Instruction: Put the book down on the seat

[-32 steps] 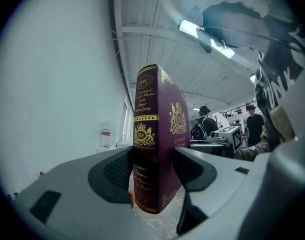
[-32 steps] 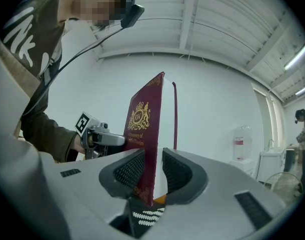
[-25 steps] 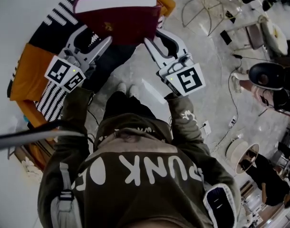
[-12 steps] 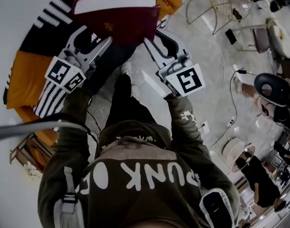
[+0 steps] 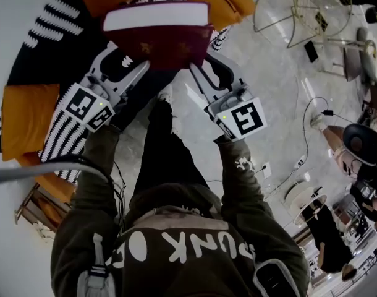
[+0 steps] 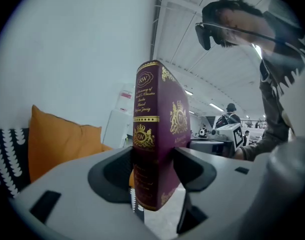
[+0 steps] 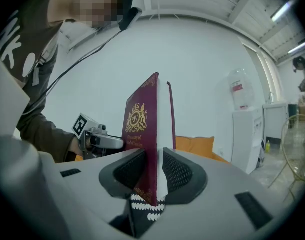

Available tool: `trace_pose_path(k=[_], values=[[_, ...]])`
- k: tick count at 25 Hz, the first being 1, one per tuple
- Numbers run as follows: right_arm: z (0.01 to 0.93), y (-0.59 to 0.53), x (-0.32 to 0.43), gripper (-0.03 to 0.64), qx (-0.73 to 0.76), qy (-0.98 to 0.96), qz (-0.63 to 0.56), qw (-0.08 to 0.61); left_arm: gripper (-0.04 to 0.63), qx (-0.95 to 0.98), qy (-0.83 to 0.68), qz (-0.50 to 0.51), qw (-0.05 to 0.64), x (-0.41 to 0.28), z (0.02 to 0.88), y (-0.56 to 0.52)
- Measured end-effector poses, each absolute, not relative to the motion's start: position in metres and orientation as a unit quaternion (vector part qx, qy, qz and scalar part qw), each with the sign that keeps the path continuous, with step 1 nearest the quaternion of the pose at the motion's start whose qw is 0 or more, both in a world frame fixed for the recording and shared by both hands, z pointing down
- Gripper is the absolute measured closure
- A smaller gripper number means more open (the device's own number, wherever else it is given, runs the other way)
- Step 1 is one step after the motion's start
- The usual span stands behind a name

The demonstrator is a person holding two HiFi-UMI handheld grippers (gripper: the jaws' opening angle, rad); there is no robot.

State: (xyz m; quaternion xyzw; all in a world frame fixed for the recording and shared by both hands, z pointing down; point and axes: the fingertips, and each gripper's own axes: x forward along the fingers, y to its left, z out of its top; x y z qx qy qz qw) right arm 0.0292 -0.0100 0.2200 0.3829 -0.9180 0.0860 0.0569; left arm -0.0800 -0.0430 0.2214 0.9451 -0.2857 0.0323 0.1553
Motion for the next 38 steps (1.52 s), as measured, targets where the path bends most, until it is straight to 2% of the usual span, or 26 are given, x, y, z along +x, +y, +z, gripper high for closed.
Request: trace_pose_path(k=[10,18,27,33,38], values=[[0.417,-0.092,0.032,0.506,0.387,-0.898,0.196,0.074,0.357,0.922,-0.298,0.062,0.24,-0.079,0.421,-0.12],[0.523,-0.115,0.019,0.506,0.392,-0.884,0.238,0.089,0.356,0.91,-0.304,0.084,0.269,-0.092,0.527,-0.141],[0.604,-0.147,0.021,0.505,0.384,-0.87,0.286,0.114,0.354,0.896,-0.295,0.102,0.316,-0.091,0.614,-0.17],[0.63,-0.167,0.025,0.505,0.389,-0.862,0.306,0.111,0.351,0.891,-0.296,0.114,0.325,-0.087,0.639,-0.19],[0.646,-0.183,0.026,0.505,0.402,-0.85,0.326,0.093,0.348,0.882,-0.309,0.087,0.344,-0.089,0.653,-0.204]])
